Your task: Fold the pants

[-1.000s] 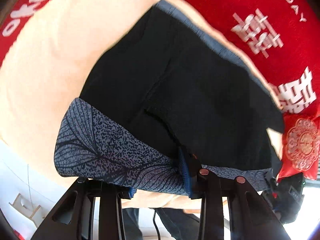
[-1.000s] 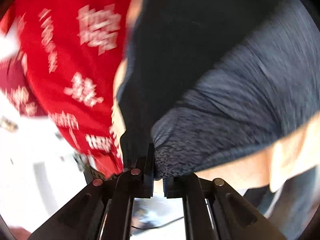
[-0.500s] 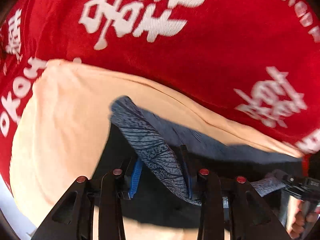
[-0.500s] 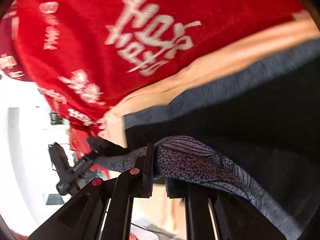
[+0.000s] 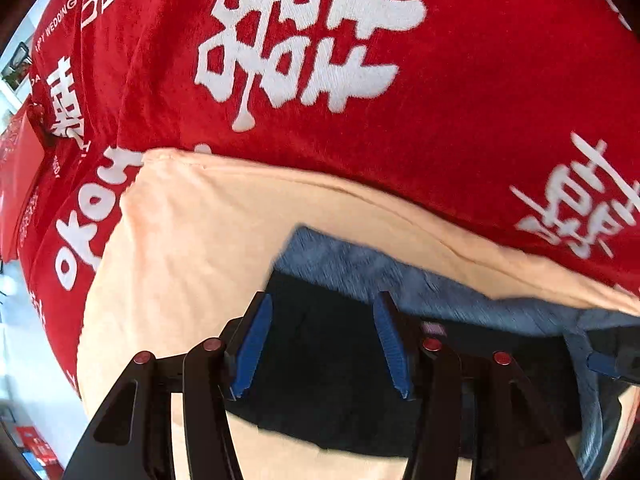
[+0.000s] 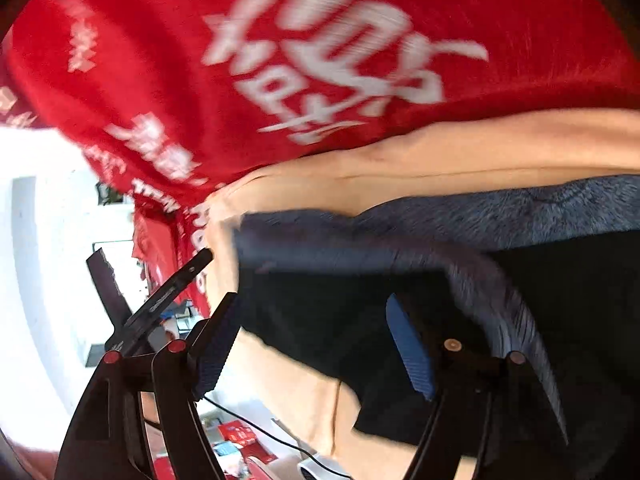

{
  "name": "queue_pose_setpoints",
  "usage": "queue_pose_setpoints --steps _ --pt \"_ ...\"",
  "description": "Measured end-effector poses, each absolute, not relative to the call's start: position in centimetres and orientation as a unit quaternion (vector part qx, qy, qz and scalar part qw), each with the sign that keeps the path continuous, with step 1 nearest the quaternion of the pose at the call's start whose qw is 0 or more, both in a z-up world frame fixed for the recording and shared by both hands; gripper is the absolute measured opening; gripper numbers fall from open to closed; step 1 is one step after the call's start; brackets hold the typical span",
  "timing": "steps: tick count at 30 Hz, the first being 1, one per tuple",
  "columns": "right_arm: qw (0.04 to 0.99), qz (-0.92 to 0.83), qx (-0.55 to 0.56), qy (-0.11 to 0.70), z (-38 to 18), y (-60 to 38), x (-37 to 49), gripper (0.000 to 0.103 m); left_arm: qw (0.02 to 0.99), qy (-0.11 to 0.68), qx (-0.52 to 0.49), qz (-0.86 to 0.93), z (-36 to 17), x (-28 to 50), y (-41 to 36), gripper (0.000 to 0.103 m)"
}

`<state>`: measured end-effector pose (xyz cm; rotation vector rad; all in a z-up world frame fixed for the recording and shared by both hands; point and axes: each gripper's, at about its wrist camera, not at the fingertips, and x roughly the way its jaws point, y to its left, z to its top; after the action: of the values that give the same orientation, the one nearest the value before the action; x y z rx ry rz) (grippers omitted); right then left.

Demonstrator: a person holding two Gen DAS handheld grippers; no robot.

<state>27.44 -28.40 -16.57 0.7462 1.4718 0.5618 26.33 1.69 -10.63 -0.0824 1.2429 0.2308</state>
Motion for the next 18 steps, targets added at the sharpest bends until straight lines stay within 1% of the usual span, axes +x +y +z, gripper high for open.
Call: queue_pose_setpoints --steps 1,2,3,4,5,8,10,12,15,17,18 --pt "0.650 0.250 0.315 0.645 -15.9 -28.2 26.7 0.075 0.801 0.590 -0.032 0.100 -11.0 26.1 1.4 0.070" --pt "0.662 0.250 0.280 0.648 -15.4 -27.5 25.9 0.064 0.795 0.599 -0.018 0.092 -12.0 25.9 0.5 0.074" --pt "0.673 0.243 0.246 0.654 -15.4 -27.0 25.6 0.056 0.794 0.601 -0.006 0.090 -13.0 25.8 -0.3 0.074" --pt "0.682 0.235 0.210 0.660 -15.5 -26.4 25.8 0.046 0.792 0.605 0.005 0.084 -14.6 26.0 -1.3 0.074" --pt "0.692 0.216 0.161 0.670 -16.5 -25.7 26.0 0.042 0.790 0.607 0.008 0.080 -15.8 26.3 -2.3 0.074" --pt "0.717 0.183 0.086 0.667 -19.1 -24.9 27.6 0.041 0.784 0.612 0.005 0.102 -19.0 28.7 -3.0 0.074" --pt "0.721 0.166 0.078 0.668 -20.6 -24.9 28.8 0.039 0.790 0.600 0.007 0.128 -20.0 30.3 -2.9 0.080" --pt "0.723 0.164 0.109 0.662 -21.4 -25.4 30.6 0.039 0.784 0.605 -0.003 0.139 -20.6 32.0 -2.7 0.080" --pt "0.715 0.169 0.168 0.657 -20.9 -26.4 32.0 0.040 0.781 0.606 -0.013 0.147 -19.8 32.8 -2.8 0.080" --pt "0.712 0.176 0.196 0.651 -20.2 -27.8 31.5 0.041 0.783 0.607 -0.010 0.140 -18.1 32.0 -3.6 0.080" --pt "0.715 0.179 0.193 0.647 -19.5 -28.0 31.0 0.042 0.784 0.606 -0.006 0.134 -17.3 31.4 -4.2 0.080"
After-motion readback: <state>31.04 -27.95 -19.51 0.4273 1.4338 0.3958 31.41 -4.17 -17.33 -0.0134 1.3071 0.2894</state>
